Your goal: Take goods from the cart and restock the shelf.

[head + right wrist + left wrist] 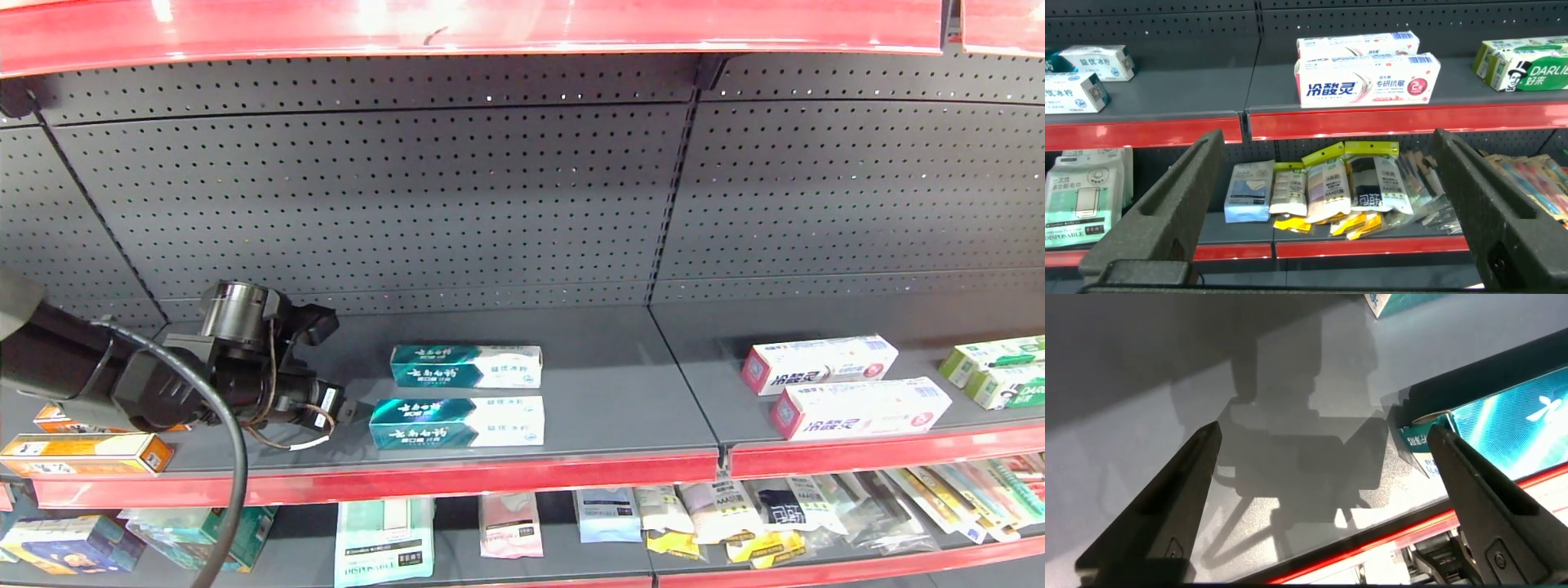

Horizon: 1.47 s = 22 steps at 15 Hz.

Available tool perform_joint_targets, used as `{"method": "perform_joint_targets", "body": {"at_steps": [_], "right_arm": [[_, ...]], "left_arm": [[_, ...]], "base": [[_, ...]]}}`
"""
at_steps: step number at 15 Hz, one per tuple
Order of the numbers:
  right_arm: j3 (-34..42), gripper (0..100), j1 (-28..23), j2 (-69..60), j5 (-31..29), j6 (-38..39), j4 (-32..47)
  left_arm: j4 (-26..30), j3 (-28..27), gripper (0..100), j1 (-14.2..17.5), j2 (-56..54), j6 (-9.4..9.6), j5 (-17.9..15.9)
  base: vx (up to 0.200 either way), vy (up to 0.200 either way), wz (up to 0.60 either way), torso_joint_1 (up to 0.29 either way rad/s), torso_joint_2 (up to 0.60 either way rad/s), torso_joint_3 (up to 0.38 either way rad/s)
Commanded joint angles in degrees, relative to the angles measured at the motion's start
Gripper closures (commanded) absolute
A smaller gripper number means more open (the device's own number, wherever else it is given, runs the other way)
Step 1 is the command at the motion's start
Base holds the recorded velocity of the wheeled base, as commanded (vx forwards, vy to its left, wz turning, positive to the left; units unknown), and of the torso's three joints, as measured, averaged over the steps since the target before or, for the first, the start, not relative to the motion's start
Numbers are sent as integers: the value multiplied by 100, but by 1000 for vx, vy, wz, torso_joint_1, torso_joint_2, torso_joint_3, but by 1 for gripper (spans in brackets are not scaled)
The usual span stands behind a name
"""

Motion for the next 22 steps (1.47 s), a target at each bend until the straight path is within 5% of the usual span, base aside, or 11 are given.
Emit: {"method": "perform_joint_targets", "body": {"at_steps": [1,12,15,19,22], "right_arm": [[0,0,1,4,1,-2,-1],[0,0,1,4,1,-2,-1],[0,0,1,4,1,-2,-1],[0,0,1,4,1,-2,-1],[0,0,1,4,1,-2,-1]], "left_arm": [[-3,-2,0,-5,1,-1,1],[-12,-54,0,-84,1,-1,1],[-56,-37,0,188,-271,-1,-8],[172,534,0,1067,-2152,-1,-157],[849,1695,0,1357,-4973,16,-816]], "base": [[0,0,0,0,0,0],[0,0,0,0,0,0],[0,0,0,0,0,0],[0,0,0,0,0,0],[0,0,0,0,0,0]]}}
